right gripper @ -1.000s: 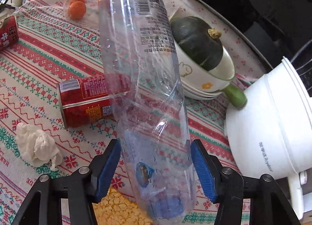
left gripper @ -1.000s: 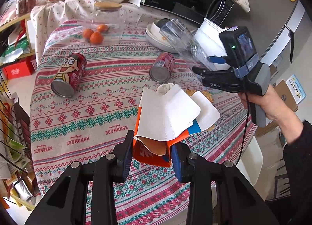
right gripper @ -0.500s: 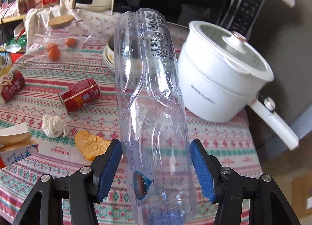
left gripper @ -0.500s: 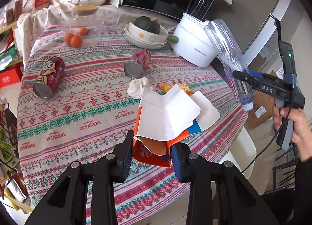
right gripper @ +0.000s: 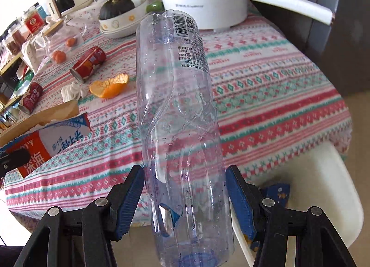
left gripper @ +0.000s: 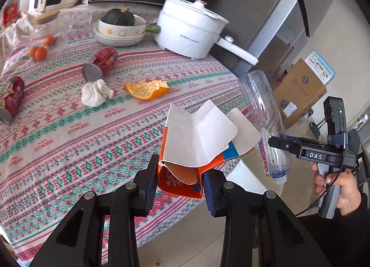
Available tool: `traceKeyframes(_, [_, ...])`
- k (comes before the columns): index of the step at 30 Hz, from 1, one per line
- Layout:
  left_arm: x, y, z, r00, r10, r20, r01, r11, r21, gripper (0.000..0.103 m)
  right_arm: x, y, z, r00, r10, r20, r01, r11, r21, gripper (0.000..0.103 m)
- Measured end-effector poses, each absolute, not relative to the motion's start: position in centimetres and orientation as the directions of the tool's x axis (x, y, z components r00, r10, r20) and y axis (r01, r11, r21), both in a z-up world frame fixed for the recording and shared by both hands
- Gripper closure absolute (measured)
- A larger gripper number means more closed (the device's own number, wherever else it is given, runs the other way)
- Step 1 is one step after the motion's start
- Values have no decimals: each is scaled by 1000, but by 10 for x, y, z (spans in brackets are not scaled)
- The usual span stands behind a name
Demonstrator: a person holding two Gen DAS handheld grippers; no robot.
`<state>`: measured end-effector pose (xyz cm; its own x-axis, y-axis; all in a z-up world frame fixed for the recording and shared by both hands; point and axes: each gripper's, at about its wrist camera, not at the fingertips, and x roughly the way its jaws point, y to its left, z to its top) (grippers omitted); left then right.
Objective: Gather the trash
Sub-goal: 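Carry the snack box and bottle over the white bin and release both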
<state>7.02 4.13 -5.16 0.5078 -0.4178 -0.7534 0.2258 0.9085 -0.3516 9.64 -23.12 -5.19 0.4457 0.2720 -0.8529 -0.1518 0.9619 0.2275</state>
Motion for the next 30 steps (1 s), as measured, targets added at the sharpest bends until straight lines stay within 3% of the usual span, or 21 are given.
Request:
traceKeyframes(3, [70,17,-57,475,-444,-760,272,895,-353,66,92,-253,-58,427,311,-849,-92,949,301,40])
traceKeyframes(15, [73,-100,-77,339,-528,-778,459,815,-353,66,52,-374,-87,406,230,-885,127,944,304,40])
traceKeyframes(27, [79,-203,-114,248,-548,-799,607,731,-313,66,37,-409,-100,375,202,-905,186,940,287,40])
traceKeyframes(30, [86,-205,-120,185,-583,-791,630,688,-359,53,34,-413,-104,361,192,-913,196,941,275,40])
